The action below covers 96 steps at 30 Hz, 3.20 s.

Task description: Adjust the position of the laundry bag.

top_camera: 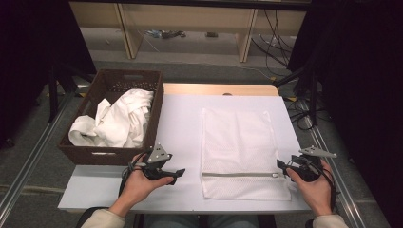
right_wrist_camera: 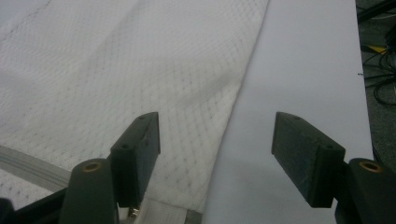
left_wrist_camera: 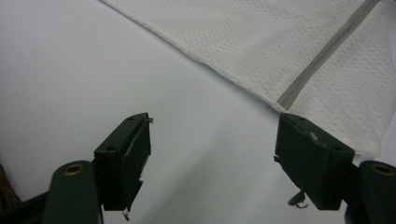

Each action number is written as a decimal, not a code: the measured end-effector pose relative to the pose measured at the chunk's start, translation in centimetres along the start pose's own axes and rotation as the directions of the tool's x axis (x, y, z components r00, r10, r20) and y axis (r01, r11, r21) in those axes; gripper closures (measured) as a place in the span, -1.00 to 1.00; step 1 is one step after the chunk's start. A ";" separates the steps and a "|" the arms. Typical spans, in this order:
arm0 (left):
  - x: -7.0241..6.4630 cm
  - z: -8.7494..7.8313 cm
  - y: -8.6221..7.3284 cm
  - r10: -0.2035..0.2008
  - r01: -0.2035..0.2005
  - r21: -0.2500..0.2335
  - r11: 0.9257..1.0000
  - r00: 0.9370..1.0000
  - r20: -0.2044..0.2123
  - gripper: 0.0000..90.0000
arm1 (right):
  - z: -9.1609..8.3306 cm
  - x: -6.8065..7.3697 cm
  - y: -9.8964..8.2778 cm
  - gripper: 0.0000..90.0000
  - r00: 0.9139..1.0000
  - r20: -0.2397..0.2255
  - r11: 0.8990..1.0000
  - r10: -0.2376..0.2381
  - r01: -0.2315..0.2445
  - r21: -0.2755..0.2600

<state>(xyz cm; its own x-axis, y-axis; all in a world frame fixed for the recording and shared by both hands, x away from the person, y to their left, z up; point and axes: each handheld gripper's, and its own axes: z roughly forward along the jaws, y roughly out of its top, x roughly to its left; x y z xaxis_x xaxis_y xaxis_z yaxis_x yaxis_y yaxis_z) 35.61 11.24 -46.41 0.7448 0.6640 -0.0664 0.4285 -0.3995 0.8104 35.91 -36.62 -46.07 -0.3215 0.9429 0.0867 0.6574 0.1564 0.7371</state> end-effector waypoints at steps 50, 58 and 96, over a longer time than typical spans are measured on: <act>-2.9 10.5 6.2 0.037 -0.040 0.307 0.951 0.999 0.015 0.05 | 3.6 0.3 6.2 0.57 0.979 0.118 0.874 0.168 -0.204 0.442; -2.6 10.9 6.2 0.041 -0.033 0.337 0.941 0.999 -0.017 0.17 | 4.5 0.7 6.3 0.64 0.976 0.136 0.860 0.171 -0.215 0.462; 0.9 8.5 5.7 -0.062 0.075 0.357 0.931 0.997 -0.047 0.97 | 6.2 3.9 6.8 0.98 0.993 0.052 0.828 0.104 -0.115 0.549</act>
<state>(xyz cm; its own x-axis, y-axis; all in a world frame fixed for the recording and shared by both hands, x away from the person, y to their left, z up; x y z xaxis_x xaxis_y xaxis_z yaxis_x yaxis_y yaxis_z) 43.10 4.18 -46.85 0.6918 0.7165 -0.0896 0.6374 -0.5477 0.5420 43.31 -30.10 -44.88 -0.2155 0.9681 0.1277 0.9554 0.1820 0.2323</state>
